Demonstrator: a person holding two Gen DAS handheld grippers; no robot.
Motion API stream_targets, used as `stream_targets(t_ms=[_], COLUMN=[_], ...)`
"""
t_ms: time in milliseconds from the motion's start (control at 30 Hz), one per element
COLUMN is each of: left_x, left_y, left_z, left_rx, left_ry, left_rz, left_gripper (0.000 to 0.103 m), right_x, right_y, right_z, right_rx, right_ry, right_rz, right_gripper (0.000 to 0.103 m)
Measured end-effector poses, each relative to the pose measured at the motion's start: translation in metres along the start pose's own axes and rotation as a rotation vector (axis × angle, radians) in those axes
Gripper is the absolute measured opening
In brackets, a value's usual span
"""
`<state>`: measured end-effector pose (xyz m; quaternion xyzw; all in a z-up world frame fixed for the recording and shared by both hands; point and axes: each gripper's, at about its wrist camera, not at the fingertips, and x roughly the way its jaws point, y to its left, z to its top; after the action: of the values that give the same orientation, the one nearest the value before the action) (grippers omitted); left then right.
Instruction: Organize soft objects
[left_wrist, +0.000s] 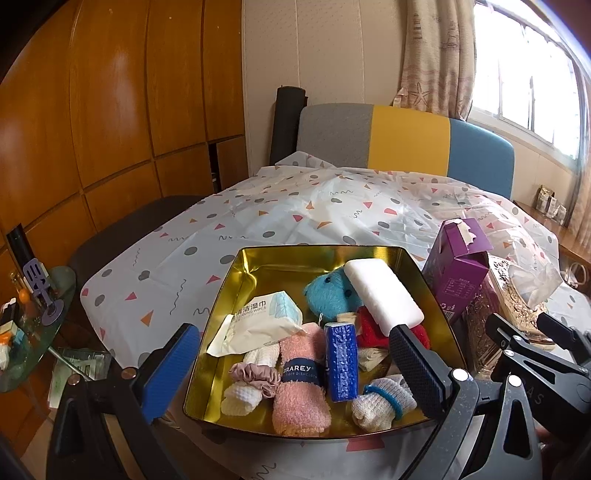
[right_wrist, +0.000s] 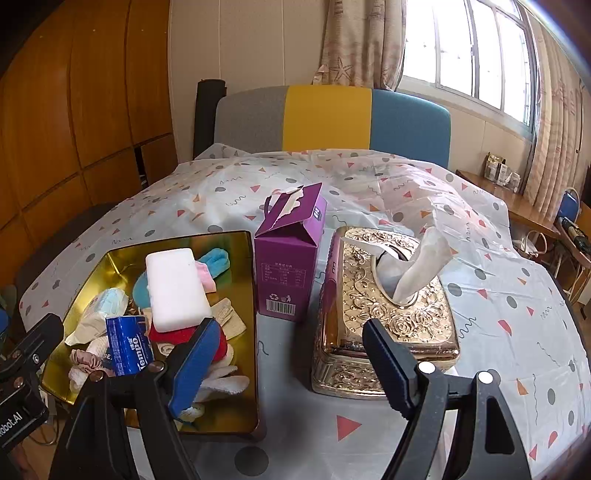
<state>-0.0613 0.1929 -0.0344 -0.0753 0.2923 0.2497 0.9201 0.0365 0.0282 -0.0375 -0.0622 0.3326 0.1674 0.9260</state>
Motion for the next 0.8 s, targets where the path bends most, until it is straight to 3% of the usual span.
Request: stream_targets(t_ms=[800], left_x=[0.0033], left_y=[0.003], left_z=[-0.0025], left_rx=[-0.004], left_ry=[0.023], left_rz=[-0.003], left_gripper=[0.103], right_x=[0.0014], right_y=[0.0054], right_z=[-0.0006], right_rx=[-0.005], right_ry=[0.007], right_rz=[0.003], right_gripper=[0.081])
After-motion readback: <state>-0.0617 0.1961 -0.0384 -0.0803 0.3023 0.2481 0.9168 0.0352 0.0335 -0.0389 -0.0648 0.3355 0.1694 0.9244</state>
